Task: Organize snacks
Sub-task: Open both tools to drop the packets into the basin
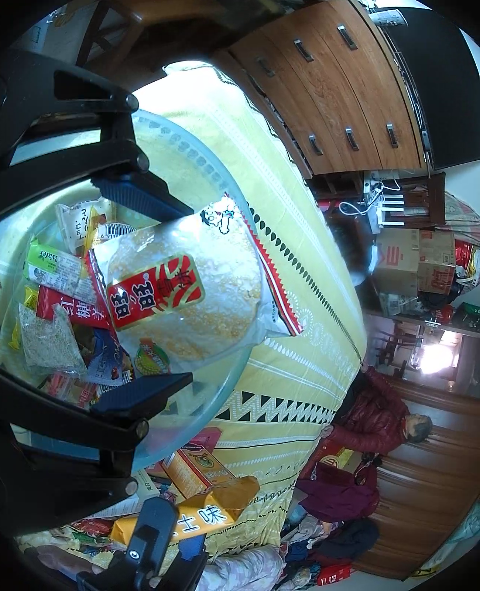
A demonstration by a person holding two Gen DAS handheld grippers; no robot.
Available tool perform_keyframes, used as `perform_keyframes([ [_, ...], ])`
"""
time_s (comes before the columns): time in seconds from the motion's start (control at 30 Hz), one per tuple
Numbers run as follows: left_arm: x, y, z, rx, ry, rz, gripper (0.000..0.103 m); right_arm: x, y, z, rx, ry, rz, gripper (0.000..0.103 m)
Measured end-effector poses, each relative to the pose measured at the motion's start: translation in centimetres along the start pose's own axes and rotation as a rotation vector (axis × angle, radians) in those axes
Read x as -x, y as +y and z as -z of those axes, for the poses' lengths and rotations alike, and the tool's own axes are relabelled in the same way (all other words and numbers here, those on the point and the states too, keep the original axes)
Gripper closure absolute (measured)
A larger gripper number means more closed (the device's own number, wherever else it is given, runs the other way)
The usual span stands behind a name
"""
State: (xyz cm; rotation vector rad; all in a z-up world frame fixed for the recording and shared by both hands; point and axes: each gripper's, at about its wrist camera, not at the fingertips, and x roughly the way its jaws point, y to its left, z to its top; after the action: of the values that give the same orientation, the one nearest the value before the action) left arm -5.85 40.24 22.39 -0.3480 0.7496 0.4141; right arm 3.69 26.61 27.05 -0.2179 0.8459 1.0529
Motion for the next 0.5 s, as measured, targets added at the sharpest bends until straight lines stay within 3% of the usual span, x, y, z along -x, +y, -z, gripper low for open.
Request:
perform_keyframes([
  [0.5,-0.44,-0.11,0.45,0.009,0.011,-0.017,0.023,-0.39,-0.07,0.29,-0.007,0.009,-0.006,0.027],
])
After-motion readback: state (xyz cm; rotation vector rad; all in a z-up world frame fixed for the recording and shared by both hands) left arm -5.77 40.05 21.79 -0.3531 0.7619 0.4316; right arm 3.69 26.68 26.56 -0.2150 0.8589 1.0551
